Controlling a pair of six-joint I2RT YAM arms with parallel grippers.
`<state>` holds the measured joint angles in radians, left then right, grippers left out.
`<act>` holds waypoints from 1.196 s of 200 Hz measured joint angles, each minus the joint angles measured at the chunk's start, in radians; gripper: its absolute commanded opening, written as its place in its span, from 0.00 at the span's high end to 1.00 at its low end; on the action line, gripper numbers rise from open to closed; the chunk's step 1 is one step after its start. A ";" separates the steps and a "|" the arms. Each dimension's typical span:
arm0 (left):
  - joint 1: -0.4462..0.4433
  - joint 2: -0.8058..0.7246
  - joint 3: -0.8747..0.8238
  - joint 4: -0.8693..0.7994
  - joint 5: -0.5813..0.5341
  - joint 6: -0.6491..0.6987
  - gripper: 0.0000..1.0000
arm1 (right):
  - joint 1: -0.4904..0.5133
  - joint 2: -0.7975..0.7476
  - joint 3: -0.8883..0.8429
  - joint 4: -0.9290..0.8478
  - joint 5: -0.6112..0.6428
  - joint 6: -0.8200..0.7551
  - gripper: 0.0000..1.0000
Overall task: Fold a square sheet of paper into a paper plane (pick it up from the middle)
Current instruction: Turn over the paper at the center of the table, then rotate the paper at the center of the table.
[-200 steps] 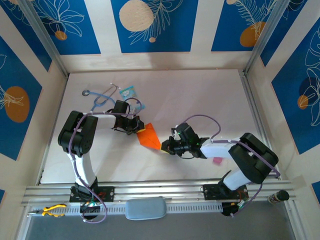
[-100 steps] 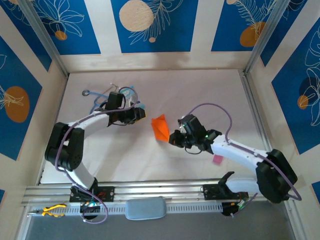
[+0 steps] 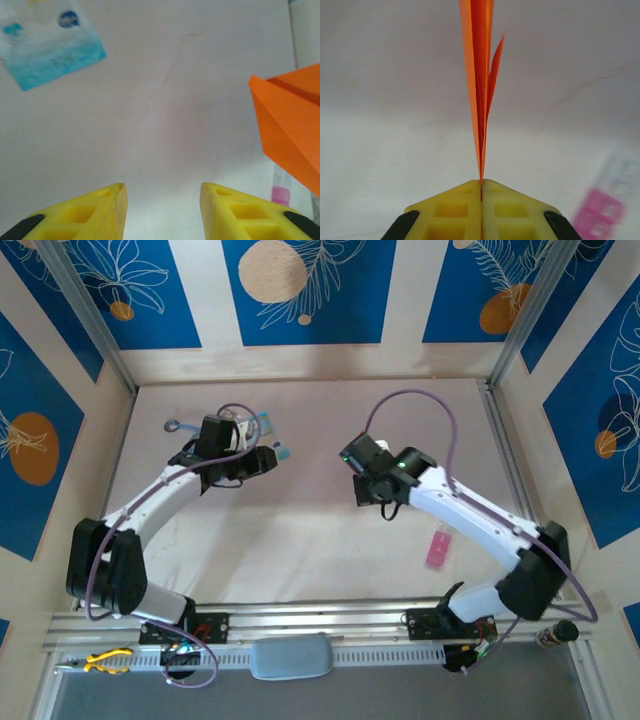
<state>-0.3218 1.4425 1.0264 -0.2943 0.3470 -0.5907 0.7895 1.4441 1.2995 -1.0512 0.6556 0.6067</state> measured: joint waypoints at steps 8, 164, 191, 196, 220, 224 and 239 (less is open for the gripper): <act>0.003 -0.009 0.000 -0.012 -0.024 0.002 0.56 | 0.020 0.045 0.023 -0.042 0.055 -0.009 0.94; 0.115 -0.067 -0.073 -0.035 -0.100 -0.066 0.55 | 0.346 0.436 0.073 0.120 -0.016 -0.213 0.63; 0.115 -0.066 -0.073 -0.024 -0.073 -0.072 0.55 | 0.322 0.318 -0.012 0.209 -0.117 -0.210 0.59; 0.115 -0.065 -0.074 -0.018 -0.066 -0.074 0.56 | 0.311 0.290 -0.027 0.227 -0.137 -0.208 0.58; 0.115 -0.055 -0.080 0.022 -0.022 -0.091 0.59 | 0.235 0.172 -0.105 0.330 -0.237 -0.178 0.64; 0.115 -0.051 -0.083 0.029 -0.013 -0.092 0.60 | 0.219 0.159 -0.117 0.348 -0.252 -0.166 0.67; 0.115 -0.037 -0.092 0.051 0.022 -0.100 0.63 | 0.134 0.118 -0.176 0.418 -0.346 -0.112 0.79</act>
<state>-0.2066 1.4059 0.9344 -0.2428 0.3687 -0.6910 0.9237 1.5623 1.1233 -0.6327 0.3096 0.4950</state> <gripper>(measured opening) 0.395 0.298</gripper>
